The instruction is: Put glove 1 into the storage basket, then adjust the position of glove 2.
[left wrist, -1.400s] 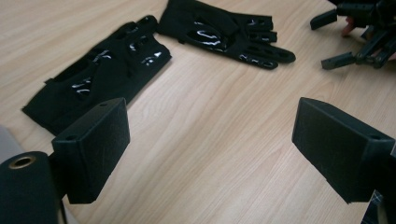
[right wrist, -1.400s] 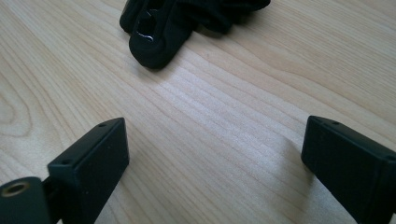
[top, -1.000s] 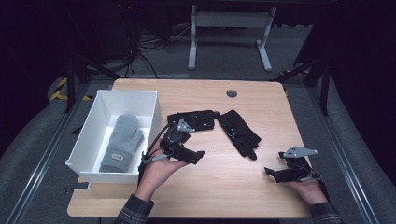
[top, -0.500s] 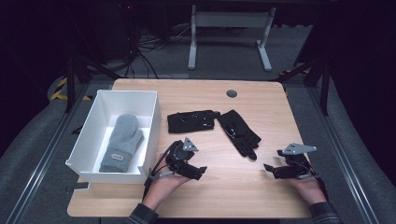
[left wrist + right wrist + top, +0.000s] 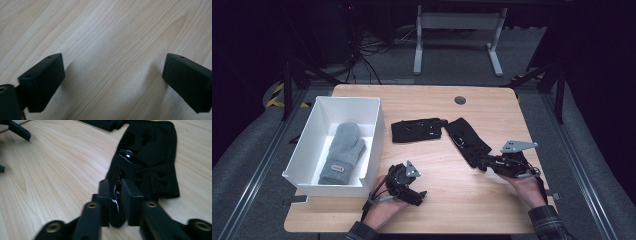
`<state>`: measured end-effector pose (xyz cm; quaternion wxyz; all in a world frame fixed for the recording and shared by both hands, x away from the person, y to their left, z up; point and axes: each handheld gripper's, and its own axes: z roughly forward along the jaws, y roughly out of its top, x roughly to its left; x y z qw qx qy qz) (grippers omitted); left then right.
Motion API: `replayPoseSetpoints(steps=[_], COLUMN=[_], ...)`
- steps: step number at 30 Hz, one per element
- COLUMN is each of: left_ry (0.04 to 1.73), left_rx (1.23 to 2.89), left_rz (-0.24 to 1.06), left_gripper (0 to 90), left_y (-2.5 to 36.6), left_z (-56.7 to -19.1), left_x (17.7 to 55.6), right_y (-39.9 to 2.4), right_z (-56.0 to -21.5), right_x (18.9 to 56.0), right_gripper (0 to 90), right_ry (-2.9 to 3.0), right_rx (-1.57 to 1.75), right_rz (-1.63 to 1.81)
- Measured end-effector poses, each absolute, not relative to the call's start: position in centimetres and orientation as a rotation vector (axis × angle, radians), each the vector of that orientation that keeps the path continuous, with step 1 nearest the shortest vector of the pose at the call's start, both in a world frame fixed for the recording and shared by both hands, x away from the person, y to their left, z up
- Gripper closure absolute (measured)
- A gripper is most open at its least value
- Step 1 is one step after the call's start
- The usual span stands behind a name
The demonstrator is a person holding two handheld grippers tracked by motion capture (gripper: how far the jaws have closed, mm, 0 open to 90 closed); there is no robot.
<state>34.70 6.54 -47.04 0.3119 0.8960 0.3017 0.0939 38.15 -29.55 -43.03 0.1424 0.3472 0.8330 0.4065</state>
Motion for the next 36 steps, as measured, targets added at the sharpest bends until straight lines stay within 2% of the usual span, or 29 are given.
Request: replayPoseSetpoints(steps=[2, 7, 23, 29, 36], left_ry=[0.789, 0.745, 0.743, 0.740, 0.739], left_rx=[2.342, 2.291, 2.290, 2.290, 2.290], left_rz=[0.252, 0.271, 0.270, 0.269, 0.270], left_gripper=[0.0, 0.0, 0.0, 0.0, 0.0], left_y=[6.7, 7.2, 7.2, 7.1, 7.1], left_z=[-47.3, -47.8, -47.8, -47.8, -47.8], left_x=[34.7, 34.7, 34.7, 34.7, 34.7], right_y=[-28.8, -27.3, -24.0, -24.1, -25.3], right_z=[-43.0, -43.3, -45.6, -45.8, -45.6], right_x=[38.8, 40.3, 44.0, 43.8, 41.7], right_gripper=[90.0, 90.0, 90.0, 90.0, 90.0], right_ry=[2.415, 2.444, 2.473, 2.503, 2.541], right_rx=[0.990, 0.972, 0.982, 0.980, 0.956], right_rz=[1.187, 1.180, 1.088, 1.073, 1.069])
